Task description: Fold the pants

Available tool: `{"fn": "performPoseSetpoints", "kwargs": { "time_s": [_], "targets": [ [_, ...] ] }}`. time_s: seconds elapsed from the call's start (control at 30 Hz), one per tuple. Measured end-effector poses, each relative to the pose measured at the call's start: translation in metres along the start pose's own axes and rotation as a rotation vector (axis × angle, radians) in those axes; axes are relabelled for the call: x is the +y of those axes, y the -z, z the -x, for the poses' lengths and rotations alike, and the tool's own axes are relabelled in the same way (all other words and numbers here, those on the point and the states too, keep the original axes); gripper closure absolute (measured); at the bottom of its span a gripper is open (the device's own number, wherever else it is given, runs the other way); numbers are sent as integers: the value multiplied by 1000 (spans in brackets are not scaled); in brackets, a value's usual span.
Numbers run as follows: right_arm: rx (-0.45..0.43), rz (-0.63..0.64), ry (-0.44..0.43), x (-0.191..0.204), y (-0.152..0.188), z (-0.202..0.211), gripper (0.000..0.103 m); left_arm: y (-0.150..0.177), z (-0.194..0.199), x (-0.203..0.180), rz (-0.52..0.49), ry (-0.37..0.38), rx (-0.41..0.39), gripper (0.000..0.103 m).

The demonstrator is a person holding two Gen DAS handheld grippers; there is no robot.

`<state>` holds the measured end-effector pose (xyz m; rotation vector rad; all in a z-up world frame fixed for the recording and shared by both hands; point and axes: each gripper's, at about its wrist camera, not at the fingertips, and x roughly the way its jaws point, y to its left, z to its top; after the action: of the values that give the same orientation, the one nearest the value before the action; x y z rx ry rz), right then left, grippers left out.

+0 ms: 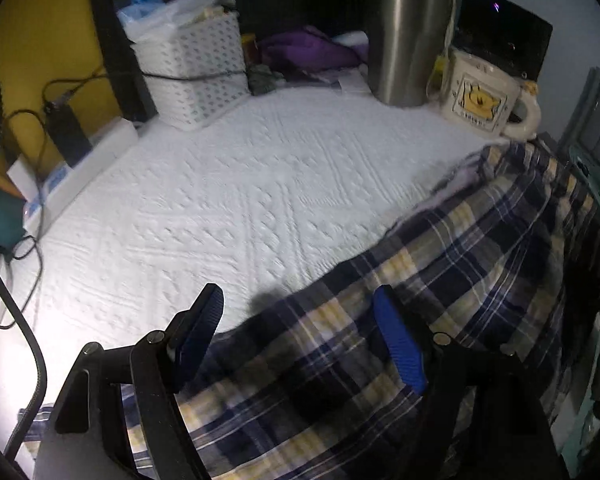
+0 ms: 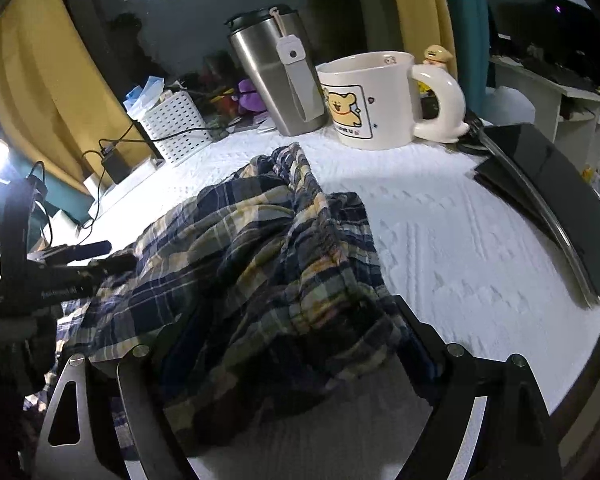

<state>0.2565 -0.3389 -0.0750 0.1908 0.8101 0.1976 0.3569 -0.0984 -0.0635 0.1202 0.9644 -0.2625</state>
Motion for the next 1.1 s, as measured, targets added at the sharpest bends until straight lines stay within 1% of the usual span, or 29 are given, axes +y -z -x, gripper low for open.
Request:
{"fn": "performPoseSetpoints", "kwargs": {
  "time_s": [0.13,0.27,0.37,0.47,0.5,0.57,0.7,0.8,0.93,1.03,1.1],
  "targets": [
    [4,-10,22,-1,5,10,15,2,25,8,19,-2,-43,25],
    [-2,-18,38,-2,10,22,14,12,41,14,30,-10,-50,25],
    [6,-28,19,-1,18,29,14,22,52,20,34,-18,-60,25],
    [30,-52,-14,1,27,27,14,34,60,25,45,-29,-69,25],
    [15,-46,-8,4,30,29,13,39,64,29,55,-35,-70,25],
    [19,-41,-30,9,31,28,13,50,70,37,79,-46,-64,25],
    [31,-47,-77,18,29,22,13,69,78,51,110,-80,-47,25],
    [30,-33,-86,24,25,16,12,83,86,66,151,-114,-41,25],
    [32,-45,-114,23,15,6,10,103,97,89,222,-161,-30,25],
    [29,-30,-122,21,8,0,9,117,100,102,265,-193,-16,25],
    [28,-55,-146,17,4,-3,9,125,100,110,292,-204,-7,25]
  ]
}}
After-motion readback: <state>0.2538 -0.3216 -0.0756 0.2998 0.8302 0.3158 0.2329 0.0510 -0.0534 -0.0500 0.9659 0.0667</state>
